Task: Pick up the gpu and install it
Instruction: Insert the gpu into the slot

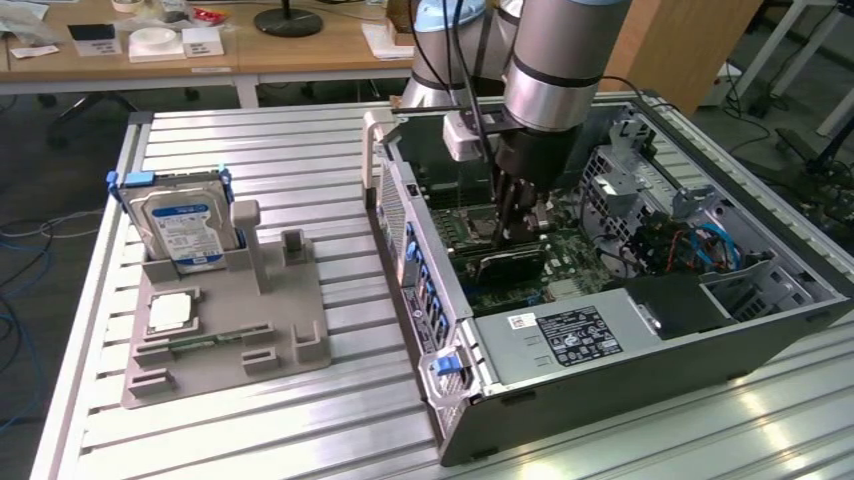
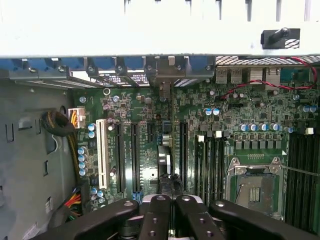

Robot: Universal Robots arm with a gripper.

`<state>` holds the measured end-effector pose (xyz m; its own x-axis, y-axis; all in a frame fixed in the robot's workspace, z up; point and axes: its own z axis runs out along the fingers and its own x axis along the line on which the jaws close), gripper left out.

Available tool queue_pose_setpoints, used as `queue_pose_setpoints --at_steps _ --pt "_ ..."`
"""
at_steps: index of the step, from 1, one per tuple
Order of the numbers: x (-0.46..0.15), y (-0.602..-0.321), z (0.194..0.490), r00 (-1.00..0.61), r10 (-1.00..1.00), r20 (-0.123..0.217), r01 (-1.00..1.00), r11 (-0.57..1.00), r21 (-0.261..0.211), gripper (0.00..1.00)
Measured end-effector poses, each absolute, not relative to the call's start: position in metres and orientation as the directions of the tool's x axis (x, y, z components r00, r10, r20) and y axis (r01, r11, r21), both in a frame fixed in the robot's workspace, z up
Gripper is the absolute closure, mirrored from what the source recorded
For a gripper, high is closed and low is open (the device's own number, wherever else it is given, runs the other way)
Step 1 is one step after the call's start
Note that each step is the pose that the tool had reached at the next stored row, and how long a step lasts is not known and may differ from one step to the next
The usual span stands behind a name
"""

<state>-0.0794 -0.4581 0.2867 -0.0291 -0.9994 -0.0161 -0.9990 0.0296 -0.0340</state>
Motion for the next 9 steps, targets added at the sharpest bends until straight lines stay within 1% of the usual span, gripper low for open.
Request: queue_pose_setpoints --at_steps 9 --pt "-0.0794 -0.4581 0.2866 -0.029 -0.999 -0.016 -0.999 0.030 -0.034 0.90"
